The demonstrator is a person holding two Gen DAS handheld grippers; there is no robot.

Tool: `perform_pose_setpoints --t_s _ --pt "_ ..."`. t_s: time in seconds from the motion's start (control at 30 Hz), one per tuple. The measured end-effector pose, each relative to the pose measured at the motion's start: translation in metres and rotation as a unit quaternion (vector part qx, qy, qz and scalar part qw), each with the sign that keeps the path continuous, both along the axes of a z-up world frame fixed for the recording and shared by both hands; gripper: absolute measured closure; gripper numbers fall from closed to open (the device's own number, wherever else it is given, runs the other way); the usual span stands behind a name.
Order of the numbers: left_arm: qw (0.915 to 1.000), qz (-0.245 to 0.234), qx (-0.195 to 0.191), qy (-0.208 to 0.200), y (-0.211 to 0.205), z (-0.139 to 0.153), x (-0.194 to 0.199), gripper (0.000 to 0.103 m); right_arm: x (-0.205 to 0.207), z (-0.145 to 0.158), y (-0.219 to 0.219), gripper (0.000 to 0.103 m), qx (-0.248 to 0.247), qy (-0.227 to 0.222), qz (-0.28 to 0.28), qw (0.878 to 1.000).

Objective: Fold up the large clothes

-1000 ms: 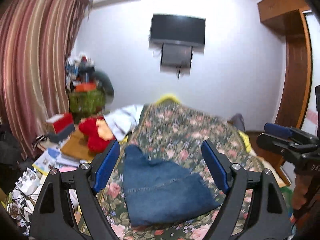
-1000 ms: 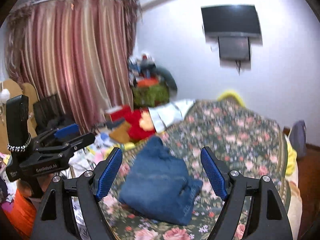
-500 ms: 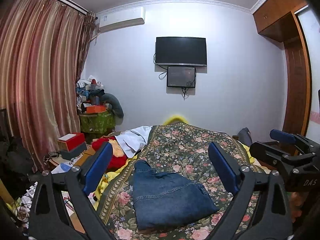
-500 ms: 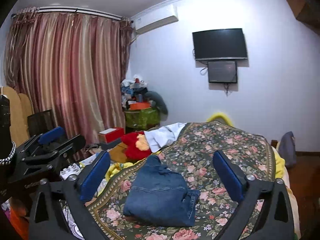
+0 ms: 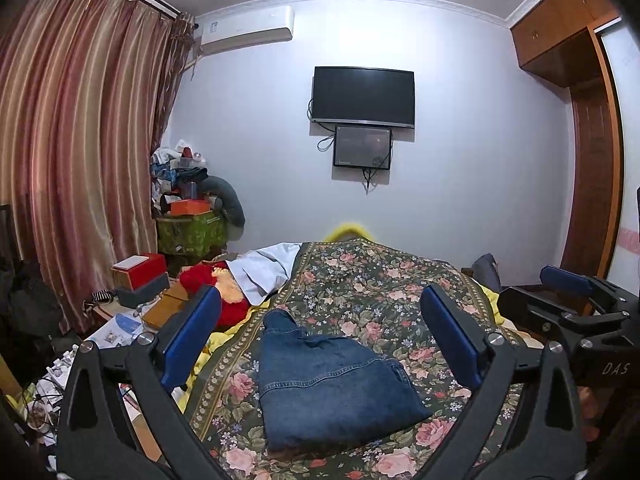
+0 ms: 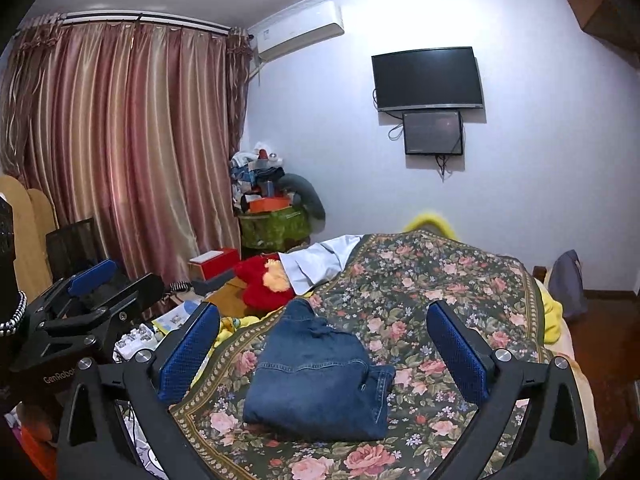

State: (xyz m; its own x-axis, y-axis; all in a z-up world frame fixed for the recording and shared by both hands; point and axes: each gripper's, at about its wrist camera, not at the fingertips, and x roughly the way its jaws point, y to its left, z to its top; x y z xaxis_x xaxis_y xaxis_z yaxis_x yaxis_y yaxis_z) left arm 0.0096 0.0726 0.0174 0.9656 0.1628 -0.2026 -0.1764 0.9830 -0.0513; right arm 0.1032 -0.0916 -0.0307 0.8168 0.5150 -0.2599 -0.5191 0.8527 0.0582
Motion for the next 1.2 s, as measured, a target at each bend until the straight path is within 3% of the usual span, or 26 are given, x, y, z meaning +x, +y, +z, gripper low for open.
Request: perform_pose_setpoints --t_s 1.2 --pt "0.9999 0.003 -0.014 0.01 -0.0024 -0.0094 0.0055 0.002 0.0041 -0.0067 0.0015 0.0 -0.002 0.011 -0.002 1.0"
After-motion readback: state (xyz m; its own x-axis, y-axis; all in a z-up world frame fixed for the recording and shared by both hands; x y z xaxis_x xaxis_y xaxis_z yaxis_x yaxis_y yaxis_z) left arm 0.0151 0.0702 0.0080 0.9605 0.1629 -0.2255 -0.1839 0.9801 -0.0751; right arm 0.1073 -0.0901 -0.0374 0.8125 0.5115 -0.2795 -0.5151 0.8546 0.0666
